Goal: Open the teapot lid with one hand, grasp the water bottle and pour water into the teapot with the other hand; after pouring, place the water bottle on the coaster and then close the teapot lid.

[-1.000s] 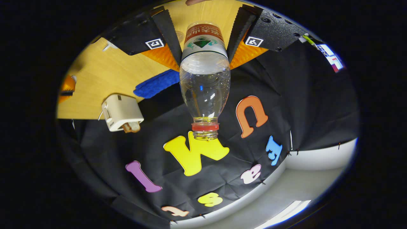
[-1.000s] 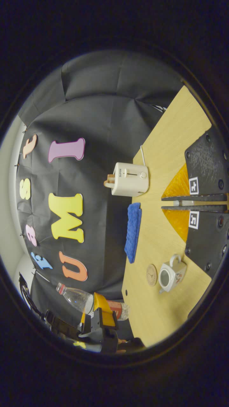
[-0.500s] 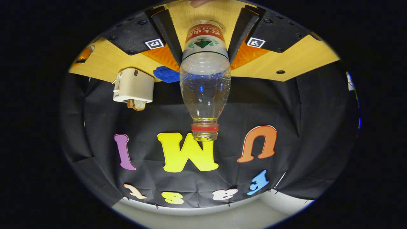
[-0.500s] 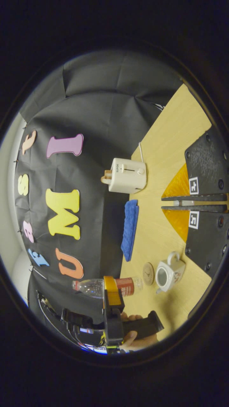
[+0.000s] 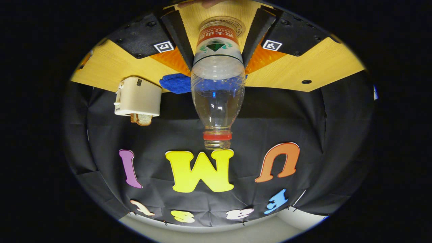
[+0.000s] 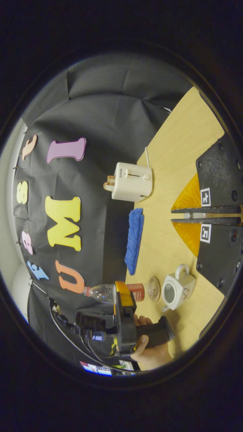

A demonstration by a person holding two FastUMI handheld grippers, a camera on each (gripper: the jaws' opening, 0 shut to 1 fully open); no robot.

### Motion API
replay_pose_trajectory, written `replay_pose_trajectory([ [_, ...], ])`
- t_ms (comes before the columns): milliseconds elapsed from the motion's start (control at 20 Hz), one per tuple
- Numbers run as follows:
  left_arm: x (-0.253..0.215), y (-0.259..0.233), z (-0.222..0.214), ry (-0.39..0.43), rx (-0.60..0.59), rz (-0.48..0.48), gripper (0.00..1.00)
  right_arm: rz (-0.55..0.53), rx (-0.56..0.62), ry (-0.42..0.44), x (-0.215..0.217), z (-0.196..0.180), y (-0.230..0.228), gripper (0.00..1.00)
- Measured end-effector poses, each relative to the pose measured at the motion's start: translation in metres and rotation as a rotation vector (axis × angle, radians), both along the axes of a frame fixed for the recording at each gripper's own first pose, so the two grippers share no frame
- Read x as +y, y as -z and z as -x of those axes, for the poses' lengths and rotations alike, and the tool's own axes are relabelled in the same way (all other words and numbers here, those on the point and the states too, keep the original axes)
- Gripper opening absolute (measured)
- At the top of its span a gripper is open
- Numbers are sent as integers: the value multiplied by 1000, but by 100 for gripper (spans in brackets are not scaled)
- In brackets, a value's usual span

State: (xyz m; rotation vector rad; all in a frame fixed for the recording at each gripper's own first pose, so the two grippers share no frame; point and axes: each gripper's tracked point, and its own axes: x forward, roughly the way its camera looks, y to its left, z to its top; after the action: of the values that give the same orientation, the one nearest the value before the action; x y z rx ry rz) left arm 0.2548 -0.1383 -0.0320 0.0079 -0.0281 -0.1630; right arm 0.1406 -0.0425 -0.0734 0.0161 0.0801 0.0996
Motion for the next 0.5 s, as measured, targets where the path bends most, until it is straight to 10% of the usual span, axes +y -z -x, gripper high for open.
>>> replay_pose_trajectory([
  [500,8,17,-7,-12,25,7,82,-10,2,-10,1,-1,1,4],
])
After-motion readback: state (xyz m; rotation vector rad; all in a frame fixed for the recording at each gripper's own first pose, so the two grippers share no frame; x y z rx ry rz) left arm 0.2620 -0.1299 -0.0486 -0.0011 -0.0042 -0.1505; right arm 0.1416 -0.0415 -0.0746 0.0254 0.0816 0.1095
